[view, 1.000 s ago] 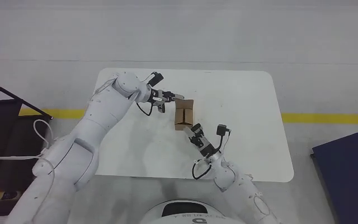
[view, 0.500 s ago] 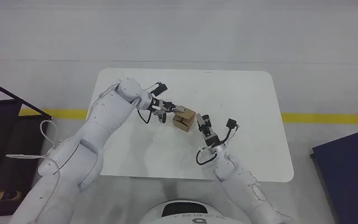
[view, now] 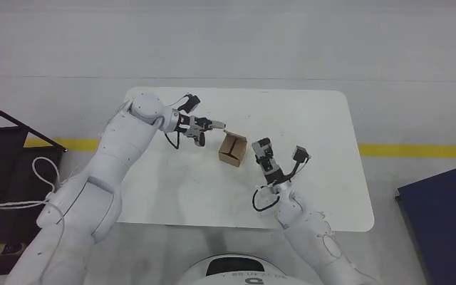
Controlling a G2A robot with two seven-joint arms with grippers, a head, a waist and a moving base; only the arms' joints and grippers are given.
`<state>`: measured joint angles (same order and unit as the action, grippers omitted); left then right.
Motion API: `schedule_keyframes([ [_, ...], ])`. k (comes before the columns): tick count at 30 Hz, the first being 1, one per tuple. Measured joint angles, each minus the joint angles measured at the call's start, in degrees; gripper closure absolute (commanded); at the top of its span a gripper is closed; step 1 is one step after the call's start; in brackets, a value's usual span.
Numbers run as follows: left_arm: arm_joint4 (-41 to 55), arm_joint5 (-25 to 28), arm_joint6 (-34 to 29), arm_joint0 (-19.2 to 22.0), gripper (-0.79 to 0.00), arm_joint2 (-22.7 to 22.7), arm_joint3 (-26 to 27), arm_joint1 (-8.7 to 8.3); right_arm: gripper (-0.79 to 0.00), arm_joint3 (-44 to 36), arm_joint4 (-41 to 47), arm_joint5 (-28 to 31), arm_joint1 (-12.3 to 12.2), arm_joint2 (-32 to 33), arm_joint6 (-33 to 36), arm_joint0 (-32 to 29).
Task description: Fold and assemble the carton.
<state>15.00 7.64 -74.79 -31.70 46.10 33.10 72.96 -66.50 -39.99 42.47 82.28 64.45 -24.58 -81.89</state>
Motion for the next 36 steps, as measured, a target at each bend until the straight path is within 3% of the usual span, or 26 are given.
schedule_keyframes([
  [4, 2.71, 1.88, -2.02, 0.39, -0.785, 4.09, -0.83, -1.87, -0.785, -4.54, -20.08, -8.30, -1.25, -0.79, 2.85, -2.77],
  [10, 2.29, 3.01, -3.90, -0.05, -0.785, 8.25, 0.15, -4.58, -0.785, -8.23, -37.91, -15.59, -2.58, -0.88, 9.80, -4.18],
  [19, 1.06, 0.87, -3.74, -5.45, -0.785, 10.90, 6.36, -6.90, -0.785, 1.08, -39.46, -28.69, -1.68, -1.48, 10.60, 1.43],
  [24, -5.01, -2.84, -2.41, -7.19, -0.785, 9.97, 9.73, -7.82, -0.785, 3.94, -38.09, -34.06, -1.49, -0.18, 8.70, 3.38],
  [29, -10.43, -7.24, -1.31, -6.58, -0.785, 6.74, 10.72, -7.19, -0.785, 3.27, -36.62, -36.32, -1.75, 1.86, 6.95, 3.14],
  [36, -12.77, -12.09, 1.90, -1.14, -0.785, -0.54, 6.40, -2.91, -0.785, -0.28, -33.29, -35.40, -1.82, 2.67, 4.54, 0.89],
])
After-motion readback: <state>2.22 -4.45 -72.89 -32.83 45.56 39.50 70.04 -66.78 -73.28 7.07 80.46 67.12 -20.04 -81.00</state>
